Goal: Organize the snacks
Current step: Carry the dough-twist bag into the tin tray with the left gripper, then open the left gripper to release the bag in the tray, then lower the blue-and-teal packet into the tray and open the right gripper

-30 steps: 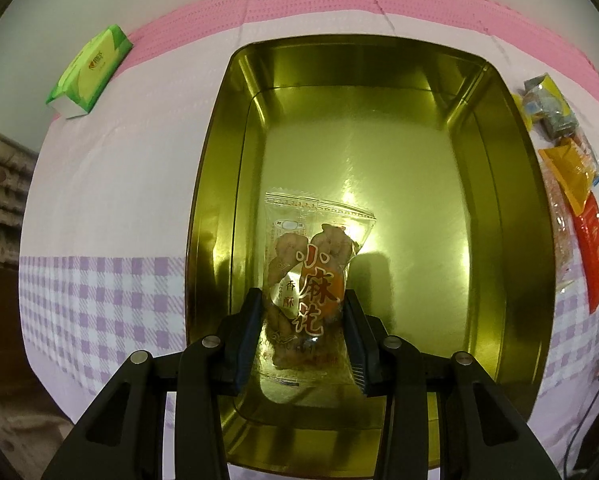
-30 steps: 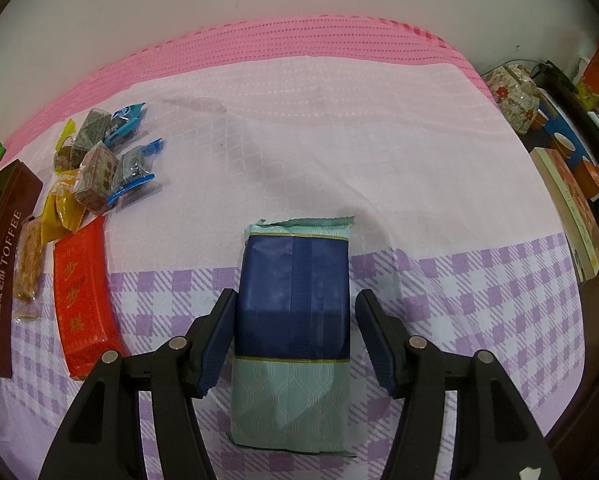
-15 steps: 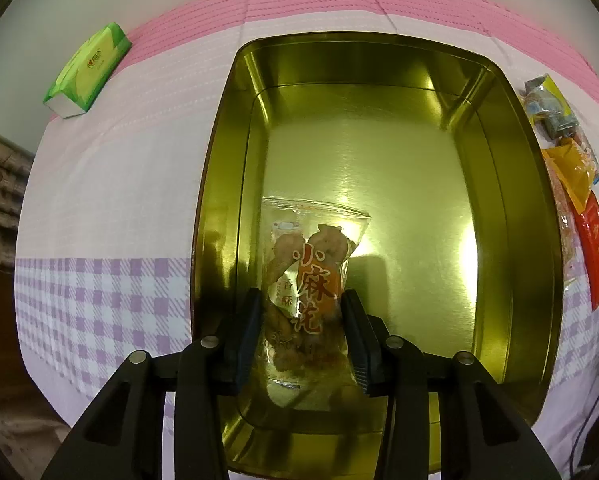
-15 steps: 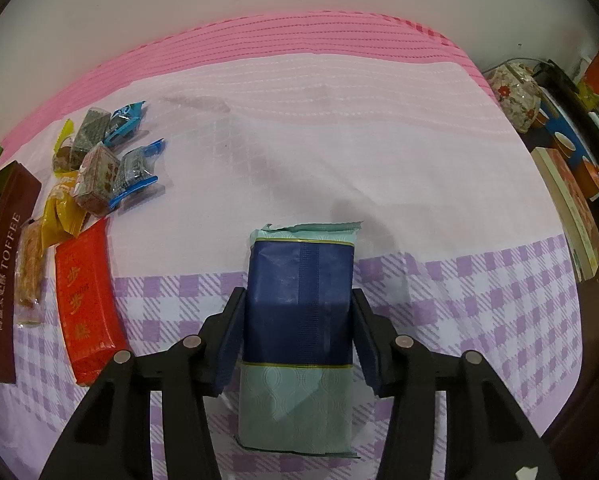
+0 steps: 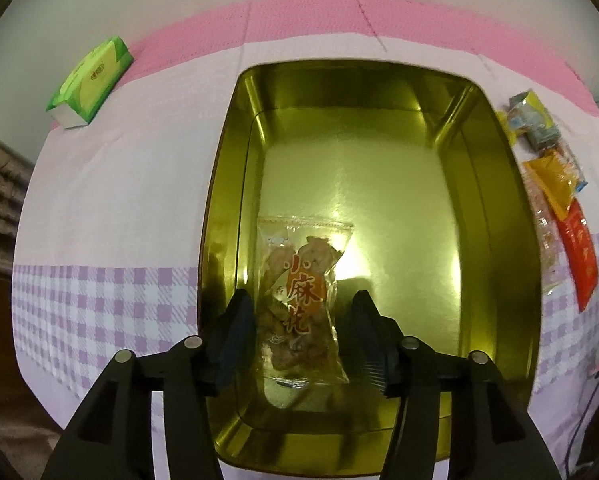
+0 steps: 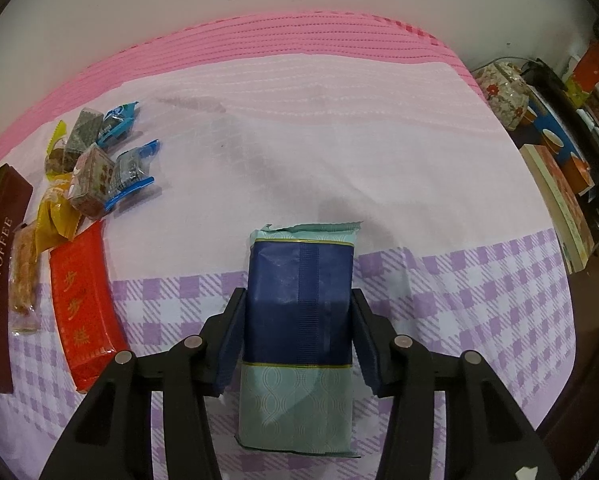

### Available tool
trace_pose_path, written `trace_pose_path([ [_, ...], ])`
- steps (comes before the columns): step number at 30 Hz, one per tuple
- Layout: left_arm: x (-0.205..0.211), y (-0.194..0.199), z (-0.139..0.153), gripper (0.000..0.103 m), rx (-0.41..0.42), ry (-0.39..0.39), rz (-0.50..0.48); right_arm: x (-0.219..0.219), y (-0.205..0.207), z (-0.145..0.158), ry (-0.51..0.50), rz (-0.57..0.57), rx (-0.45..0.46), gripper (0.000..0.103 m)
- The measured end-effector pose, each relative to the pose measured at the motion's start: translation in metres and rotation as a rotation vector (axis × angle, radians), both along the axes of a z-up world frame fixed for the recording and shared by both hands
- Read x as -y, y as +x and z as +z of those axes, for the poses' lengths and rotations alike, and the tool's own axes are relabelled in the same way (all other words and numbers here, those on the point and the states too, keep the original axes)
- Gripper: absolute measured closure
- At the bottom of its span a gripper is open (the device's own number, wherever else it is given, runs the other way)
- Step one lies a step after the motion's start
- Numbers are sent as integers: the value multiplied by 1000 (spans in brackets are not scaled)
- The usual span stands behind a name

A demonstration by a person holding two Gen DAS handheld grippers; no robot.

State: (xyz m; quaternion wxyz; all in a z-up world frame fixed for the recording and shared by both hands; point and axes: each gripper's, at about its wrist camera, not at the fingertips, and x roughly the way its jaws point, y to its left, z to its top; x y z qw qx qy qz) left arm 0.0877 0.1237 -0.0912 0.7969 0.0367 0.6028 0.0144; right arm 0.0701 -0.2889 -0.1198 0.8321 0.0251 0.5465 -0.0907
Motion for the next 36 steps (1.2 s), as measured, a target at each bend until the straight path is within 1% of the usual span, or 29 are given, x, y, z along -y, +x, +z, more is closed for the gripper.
trace_pose_path([
  [2,1,-2,6,39,25,-12,-8,-2,-1,0,-4,-5,-4,57],
  [5,6,-4,16,36,68,-12,-26,-7,-2,3,-14,-9,-7,57],
  [10,6,-6,25,34,130,-5,-37,-14,-5,14,-23,-22,9,57],
  [12,4,-8,28,32,156,-12,-28,-20,-6,23,-27,-18,30,57],
  [16,-6,-12,35,31,217,-35,0,-42,-4,45,-28,19,67,57],
  [18,-12,-14,39,31,240,-34,18,-59,-3,59,-23,58,94,57],
  [22,-28,-15,44,32,256,-51,68,-104,3,85,11,142,147,57],
  [25,-39,-19,47,32,269,-69,88,-136,8,94,45,201,166,57],
  [28,-51,-26,48,31,273,-61,109,-177,13,98,76,277,177,57],
  [31,-64,-31,46,32,266,-59,141,-206,17,96,114,323,166,57],
  [35,-89,-39,46,31,271,-100,216,-244,20,91,163,358,145,57],
  [36,-95,-42,47,31,280,-100,234,-252,19,89,173,364,141,57],
])
